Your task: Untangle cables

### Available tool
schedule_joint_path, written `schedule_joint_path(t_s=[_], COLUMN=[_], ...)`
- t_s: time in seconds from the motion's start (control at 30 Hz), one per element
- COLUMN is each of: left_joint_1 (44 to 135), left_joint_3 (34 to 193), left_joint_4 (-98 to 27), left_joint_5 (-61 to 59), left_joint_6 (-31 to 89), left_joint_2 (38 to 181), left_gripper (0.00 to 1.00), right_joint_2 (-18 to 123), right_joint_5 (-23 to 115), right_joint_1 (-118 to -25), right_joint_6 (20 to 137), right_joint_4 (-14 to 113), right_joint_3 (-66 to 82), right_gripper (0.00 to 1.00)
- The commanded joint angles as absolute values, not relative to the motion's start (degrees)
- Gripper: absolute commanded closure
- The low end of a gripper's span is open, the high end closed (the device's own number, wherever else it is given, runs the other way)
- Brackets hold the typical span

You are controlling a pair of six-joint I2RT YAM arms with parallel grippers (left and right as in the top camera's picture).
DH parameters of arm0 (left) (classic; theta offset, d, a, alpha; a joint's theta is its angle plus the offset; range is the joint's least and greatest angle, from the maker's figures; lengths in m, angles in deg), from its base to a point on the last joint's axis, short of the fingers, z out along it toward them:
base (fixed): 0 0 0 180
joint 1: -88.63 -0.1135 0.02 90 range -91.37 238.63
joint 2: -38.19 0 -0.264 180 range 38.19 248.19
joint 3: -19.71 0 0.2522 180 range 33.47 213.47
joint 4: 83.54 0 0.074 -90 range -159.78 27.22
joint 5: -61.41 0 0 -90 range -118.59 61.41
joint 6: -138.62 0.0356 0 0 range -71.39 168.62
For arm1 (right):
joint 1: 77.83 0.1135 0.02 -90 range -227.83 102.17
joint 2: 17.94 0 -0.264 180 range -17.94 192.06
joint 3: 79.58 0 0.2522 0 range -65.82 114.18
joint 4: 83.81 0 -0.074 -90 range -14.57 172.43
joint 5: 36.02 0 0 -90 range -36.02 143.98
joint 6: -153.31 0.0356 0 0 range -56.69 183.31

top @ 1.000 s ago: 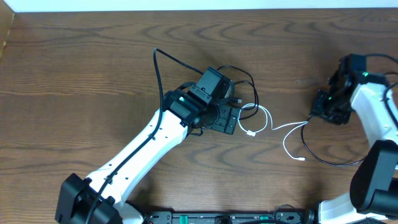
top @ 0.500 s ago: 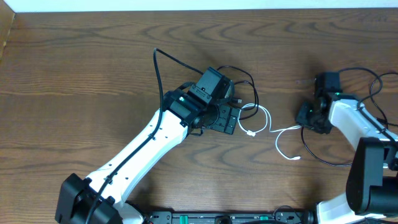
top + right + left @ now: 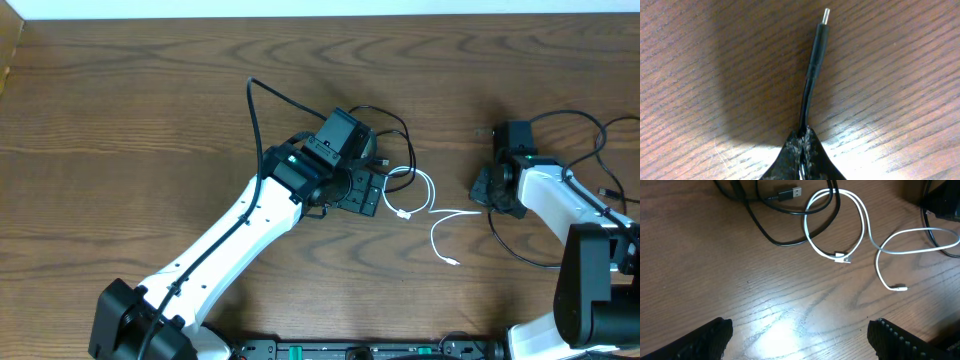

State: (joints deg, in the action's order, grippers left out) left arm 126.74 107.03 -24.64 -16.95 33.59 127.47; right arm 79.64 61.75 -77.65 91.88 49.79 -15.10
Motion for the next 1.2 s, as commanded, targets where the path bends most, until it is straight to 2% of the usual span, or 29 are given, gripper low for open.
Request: schedule_joint_path(t_s=[0.0,0.17,0.33,0.67,0.93,1.17], left_joint_1=[126.8,126.8,126.8,126.8,126.8,126.8], left_joint_3=[106.8,106.8,106.8,106.8,106.8,106.8], left_joint_4=[-24.2,-23.7,-23.5,-23.3,-23.2,-23.0], left_joint_5=[-17.7,-17.7,-17.7,-17.7,-17.7,-17.7], left_joint_6=[33.3,33.3,33.3,33.3,33.3,33.3], left_joint_2=[127.9,127.9,127.9,127.9,127.9,127.9], left_gripper=[0.09,0.09,0.09,0.09,0.09,0.09], right_joint_2=[79.8,78.7,75.5,67.3,66.7,66.9], right_joint_5=[63.1,63.1,67.2,69.4,74.3,74.5], right_joint_1=[-77.4,-78.3,-81.6,-96.5,-106.9,-112.5], right_joint_6=[92.4,89.9,87.3,88.1,88.1,88.1], right_joint_4=[49.4,49.2,45.2,46.6,48.3,48.1], right_joint_3=[-16.3,-14.0,-5.5,10.9,11.7,11.6], right_gripper=[0.99,0.99,0.99,0.99,0.99,0.99])
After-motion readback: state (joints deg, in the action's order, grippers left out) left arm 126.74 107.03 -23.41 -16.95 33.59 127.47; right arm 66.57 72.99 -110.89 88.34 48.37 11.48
